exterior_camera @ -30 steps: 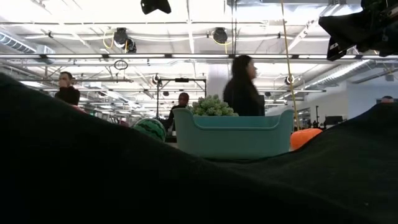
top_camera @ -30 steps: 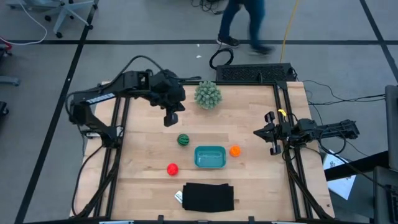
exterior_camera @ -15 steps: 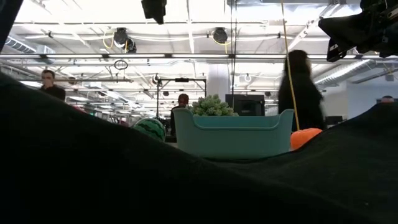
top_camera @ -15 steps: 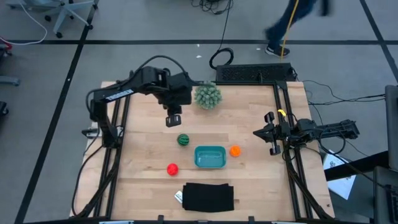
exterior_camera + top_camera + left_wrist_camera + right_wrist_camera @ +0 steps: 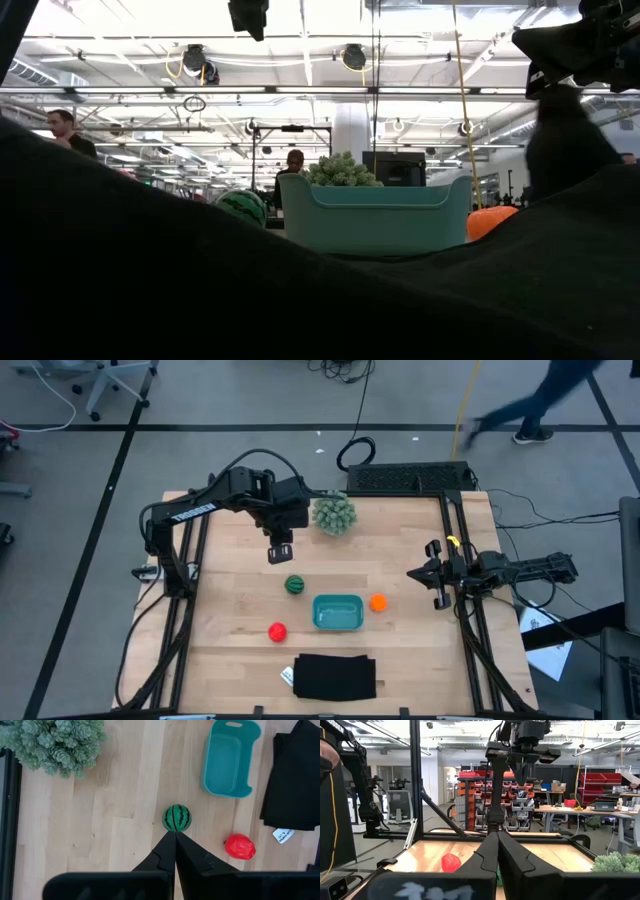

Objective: Pick and placing Produce into tupperware
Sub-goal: Put the watermelon into the blue bin

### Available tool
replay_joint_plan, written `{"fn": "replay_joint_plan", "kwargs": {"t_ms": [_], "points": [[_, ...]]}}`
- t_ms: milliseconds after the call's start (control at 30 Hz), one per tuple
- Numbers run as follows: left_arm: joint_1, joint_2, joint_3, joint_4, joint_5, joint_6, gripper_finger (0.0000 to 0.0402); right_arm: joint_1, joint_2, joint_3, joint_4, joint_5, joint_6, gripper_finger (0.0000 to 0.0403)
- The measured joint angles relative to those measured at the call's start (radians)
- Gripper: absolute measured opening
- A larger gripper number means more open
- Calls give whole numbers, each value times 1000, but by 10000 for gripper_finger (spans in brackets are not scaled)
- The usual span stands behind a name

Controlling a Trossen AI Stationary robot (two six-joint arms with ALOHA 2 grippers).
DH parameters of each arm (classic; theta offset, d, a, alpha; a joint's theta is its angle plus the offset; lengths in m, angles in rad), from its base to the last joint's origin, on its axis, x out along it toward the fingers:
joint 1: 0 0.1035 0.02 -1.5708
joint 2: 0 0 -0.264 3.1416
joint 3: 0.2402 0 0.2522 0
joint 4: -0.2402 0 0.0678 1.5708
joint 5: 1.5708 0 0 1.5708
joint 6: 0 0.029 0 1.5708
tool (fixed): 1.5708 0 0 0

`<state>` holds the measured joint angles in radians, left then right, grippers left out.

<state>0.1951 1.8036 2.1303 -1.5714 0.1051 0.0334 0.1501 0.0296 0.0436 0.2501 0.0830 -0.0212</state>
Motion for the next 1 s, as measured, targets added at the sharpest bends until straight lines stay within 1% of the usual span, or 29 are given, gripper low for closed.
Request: {"fn": "replay_joint_plan", "kwargs": {"t_ms": [333, 433, 533, 833, 1000], "points": [[-8, 11, 0, 0, -5, -10, 11, 0, 0, 0, 0, 0, 3, 0], [-11, 11, 0, 0, -6, -10, 28, 0, 0, 0, 0, 0, 10, 0], [-22, 11, 0, 0, -9, -9, 67, 0, 0, 0, -1, 0, 10, 0], [-46, 11, 0, 0, -9, -11, 227, 0, 0, 0, -1, 0, 10, 0], [-51, 11, 0, 0, -9, -13, 295, 0, 0, 0, -1, 0, 16, 0]]}}
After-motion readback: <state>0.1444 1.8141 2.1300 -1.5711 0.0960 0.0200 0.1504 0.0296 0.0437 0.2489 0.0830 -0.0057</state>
